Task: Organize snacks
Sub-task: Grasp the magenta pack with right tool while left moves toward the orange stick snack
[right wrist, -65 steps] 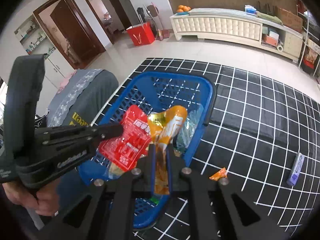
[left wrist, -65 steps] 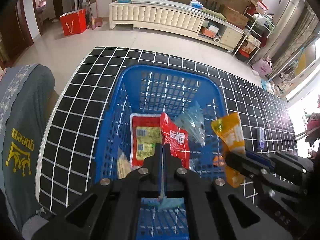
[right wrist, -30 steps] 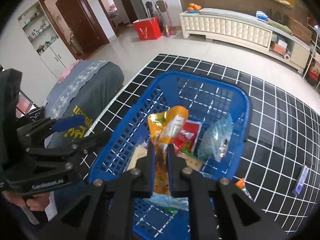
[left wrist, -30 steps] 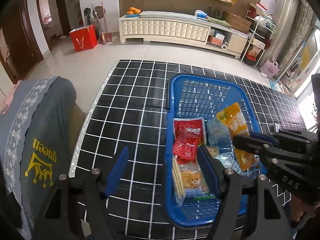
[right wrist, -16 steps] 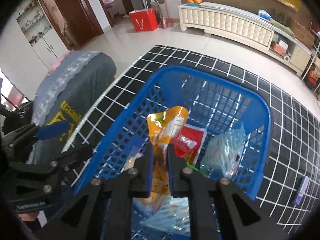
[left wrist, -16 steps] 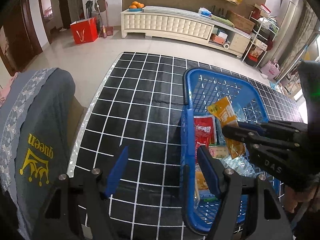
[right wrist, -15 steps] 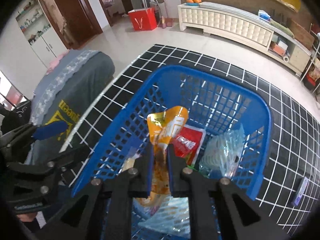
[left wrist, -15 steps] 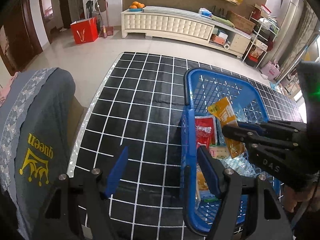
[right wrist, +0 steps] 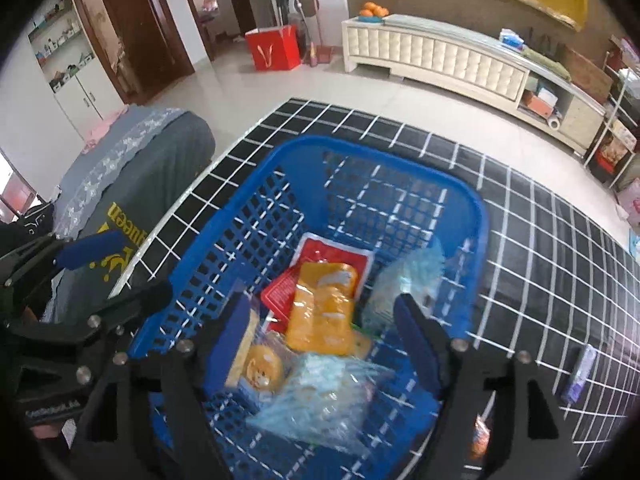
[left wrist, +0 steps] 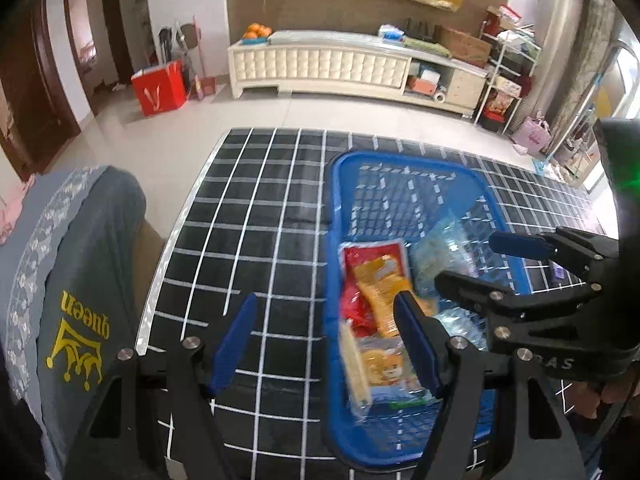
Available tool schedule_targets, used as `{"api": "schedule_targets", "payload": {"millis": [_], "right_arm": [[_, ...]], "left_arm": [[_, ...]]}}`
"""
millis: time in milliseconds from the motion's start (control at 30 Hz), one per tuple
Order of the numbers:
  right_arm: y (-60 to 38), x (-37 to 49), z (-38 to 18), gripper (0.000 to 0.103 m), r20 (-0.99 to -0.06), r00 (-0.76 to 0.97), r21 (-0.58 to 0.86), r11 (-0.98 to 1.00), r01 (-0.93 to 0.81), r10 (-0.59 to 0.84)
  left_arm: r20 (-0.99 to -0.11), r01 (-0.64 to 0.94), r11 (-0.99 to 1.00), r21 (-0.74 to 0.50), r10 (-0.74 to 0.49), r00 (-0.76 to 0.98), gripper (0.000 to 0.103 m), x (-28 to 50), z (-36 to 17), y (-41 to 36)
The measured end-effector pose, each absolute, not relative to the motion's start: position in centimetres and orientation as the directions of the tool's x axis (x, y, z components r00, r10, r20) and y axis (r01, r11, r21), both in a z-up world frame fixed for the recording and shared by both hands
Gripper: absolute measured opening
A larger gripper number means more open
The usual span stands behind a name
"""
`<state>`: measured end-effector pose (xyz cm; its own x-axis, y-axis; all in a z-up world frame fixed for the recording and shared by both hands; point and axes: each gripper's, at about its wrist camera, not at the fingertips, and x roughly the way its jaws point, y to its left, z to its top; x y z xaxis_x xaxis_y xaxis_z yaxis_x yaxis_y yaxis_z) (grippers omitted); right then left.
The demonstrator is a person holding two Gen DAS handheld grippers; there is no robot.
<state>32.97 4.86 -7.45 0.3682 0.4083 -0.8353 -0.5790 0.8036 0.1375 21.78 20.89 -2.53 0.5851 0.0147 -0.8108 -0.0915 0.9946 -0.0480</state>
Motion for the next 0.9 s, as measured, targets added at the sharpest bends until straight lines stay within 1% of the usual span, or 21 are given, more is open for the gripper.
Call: {"api": "schedule_targets", "payload": {"millis": [100, 167, 300, 333, 367, 433, 500, 533, 567, 767, 900], "right_arm": [[2.7, 32.6, -6.3, 0.081, -0.823, 0.392, 0.146, 0.820, -0.554, 0.412], [1.2, 32.3, -5.8, 0.085, -0.815, 0.409, 0.148, 0.830, -0.537, 0.410], [-2.6, 31.8, -4.8, 0.089, -0.801, 0.447, 0.151, 0.856, -0.494, 0.399], [-3.3, 31.6, -4.6, 0.089, -0.799, 0.454, 0.148, 0.861, -0.487, 0.394], [-4.4, 31.4, -4.3, 0.089, -0.796, 0.463, 0.145, 0.866, -0.479, 0.390], [-6.4, 30.9, -3.9, 0.091, -0.788, 0.486, 0.134, 0.875, -0.465, 0.379], [-8.5, 30.3, -3.6, 0.094, -0.784, 0.505, 0.117, 0.886, -0.449, 0.360], [-9.3, 30.0, -3.5, 0.096, -0.783, 0.515, 0.110, 0.892, -0.438, 0.349], [-10.2, 29.7, -3.5, 0.097, -0.780, 0.524, 0.105, 0.897, -0.429, 0.342], [-15.1, 28.7, -4.7, 0.100, -0.802, 0.531, 0.061, 0.923, -0.381, 0.273], [-18.3, 28.3, -6.6, 0.100, -0.829, 0.505, 0.071, 0.940, -0.334, 0.242]], "left_arm": [[-0.801, -0.079, 0.996, -0.035, 0.019, 0.599, 0.069, 21.6, -1.8, 19.6], [-0.795, -0.059, 0.997, -0.041, 0.003, 0.607, 0.069, 21.3, -1.4, 18.4], [-0.789, -0.026, 0.998, -0.056, -0.028, 0.614, 0.069, 21.0, -0.6, 16.2], [-0.790, -0.020, 0.998, -0.056, -0.032, 0.612, 0.074, 21.0, -0.6, 15.7], [-0.792, -0.011, 0.998, -0.058, -0.039, 0.609, 0.083, 20.9, -0.4, 15.0], [-0.785, 0.017, 0.997, -0.077, -0.071, 0.616, 0.085, 20.6, -0.2, 14.0], [-0.782, 0.065, 0.995, -0.073, -0.098, 0.615, 0.091, 20.1, -0.1, 12.4], [-0.782, 0.081, 0.995, -0.064, -0.100, 0.615, 0.100, 20.0, 0.0, 11.7], [-0.779, 0.095, 0.994, -0.055, -0.102, 0.619, 0.103, 19.8, 0.1, 10.9], [-0.772, 0.163, 0.985, -0.057, -0.147, 0.618, 0.103, 19.6, 0.0, 6.4], [-0.784, 0.194, 0.979, -0.056, -0.164, 0.598, 0.103, 19.8, -0.8, 3.1]]}}
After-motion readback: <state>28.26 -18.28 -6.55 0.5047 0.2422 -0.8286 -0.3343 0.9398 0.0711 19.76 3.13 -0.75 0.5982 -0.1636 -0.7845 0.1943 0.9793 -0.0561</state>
